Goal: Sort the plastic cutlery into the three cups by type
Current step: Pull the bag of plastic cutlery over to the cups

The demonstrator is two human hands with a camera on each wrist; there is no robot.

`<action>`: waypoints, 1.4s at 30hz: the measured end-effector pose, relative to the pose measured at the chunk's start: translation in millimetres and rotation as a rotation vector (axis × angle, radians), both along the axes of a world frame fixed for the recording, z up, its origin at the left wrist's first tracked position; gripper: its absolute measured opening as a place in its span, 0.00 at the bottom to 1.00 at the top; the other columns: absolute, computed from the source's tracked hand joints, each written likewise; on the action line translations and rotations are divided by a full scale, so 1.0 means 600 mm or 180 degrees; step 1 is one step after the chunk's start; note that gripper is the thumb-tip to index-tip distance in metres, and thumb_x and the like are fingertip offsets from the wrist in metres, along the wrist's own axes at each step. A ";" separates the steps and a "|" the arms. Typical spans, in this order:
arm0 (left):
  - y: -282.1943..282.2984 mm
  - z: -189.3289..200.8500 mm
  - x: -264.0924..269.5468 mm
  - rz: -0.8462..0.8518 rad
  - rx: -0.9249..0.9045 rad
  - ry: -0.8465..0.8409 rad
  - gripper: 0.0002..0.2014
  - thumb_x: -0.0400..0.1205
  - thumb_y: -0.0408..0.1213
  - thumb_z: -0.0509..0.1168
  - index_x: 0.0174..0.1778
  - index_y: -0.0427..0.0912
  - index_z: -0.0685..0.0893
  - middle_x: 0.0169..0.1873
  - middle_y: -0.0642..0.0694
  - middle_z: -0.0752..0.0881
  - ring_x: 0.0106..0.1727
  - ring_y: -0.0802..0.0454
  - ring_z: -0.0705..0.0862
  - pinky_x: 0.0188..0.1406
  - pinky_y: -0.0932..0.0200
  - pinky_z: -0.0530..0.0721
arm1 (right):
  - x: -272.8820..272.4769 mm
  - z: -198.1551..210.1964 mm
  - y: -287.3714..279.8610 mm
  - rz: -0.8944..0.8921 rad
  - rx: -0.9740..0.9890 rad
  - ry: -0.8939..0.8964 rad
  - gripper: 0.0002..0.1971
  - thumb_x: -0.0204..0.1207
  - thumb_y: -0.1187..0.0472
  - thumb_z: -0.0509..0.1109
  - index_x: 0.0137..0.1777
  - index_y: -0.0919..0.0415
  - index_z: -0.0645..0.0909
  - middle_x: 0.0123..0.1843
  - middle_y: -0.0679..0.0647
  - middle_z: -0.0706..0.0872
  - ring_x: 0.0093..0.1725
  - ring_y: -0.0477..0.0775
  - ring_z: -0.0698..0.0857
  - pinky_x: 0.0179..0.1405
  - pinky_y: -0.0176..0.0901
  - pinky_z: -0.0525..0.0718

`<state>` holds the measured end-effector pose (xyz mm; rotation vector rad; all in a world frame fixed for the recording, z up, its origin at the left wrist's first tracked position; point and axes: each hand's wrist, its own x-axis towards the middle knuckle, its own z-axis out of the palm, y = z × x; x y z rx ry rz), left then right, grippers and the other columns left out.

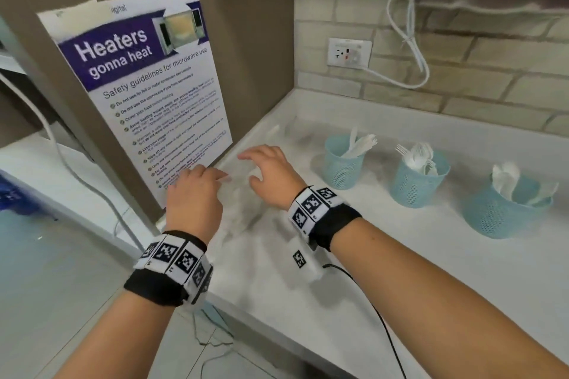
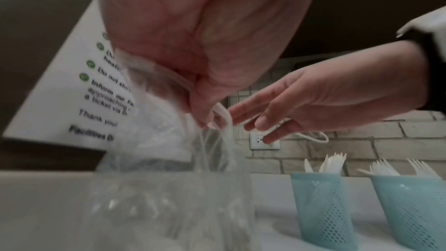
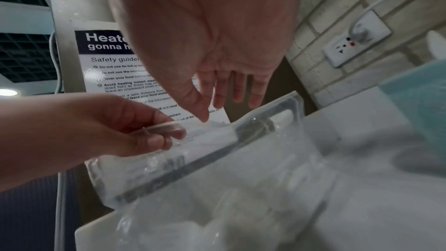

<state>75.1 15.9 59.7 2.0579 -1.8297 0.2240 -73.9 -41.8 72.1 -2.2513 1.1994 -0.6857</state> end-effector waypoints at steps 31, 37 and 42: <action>-0.052 -0.031 -0.187 -0.1594 -0.0048 0.1984 0.11 0.83 0.36 0.65 0.59 0.48 0.87 0.40 0.52 0.81 0.40 0.59 0.80 0.49 0.73 0.76 | -0.304 -0.043 0.110 -0.2177 -0.0212 -0.0120 0.12 0.75 0.63 0.67 0.57 0.56 0.84 0.59 0.52 0.82 0.63 0.53 0.78 0.60 0.45 0.78; -0.040 -0.010 -0.199 -0.1199 -0.0007 0.3215 0.03 0.75 0.39 0.75 0.43 0.47 0.89 0.35 0.56 0.89 0.35 0.68 0.85 0.43 0.75 0.82 | -0.182 -0.018 0.080 -0.1446 0.0023 -0.0814 0.12 0.79 0.53 0.66 0.59 0.53 0.84 0.57 0.50 0.85 0.51 0.48 0.84 0.57 0.46 0.83; -0.036 -0.008 -0.203 -0.1163 0.0064 0.3317 0.02 0.78 0.37 0.71 0.40 0.48 0.87 0.36 0.52 0.90 0.36 0.63 0.86 0.44 0.69 0.82 | -0.169 -0.013 0.065 -0.1564 0.0031 -0.0820 0.09 0.80 0.53 0.65 0.53 0.53 0.85 0.53 0.48 0.86 0.52 0.46 0.83 0.54 0.48 0.83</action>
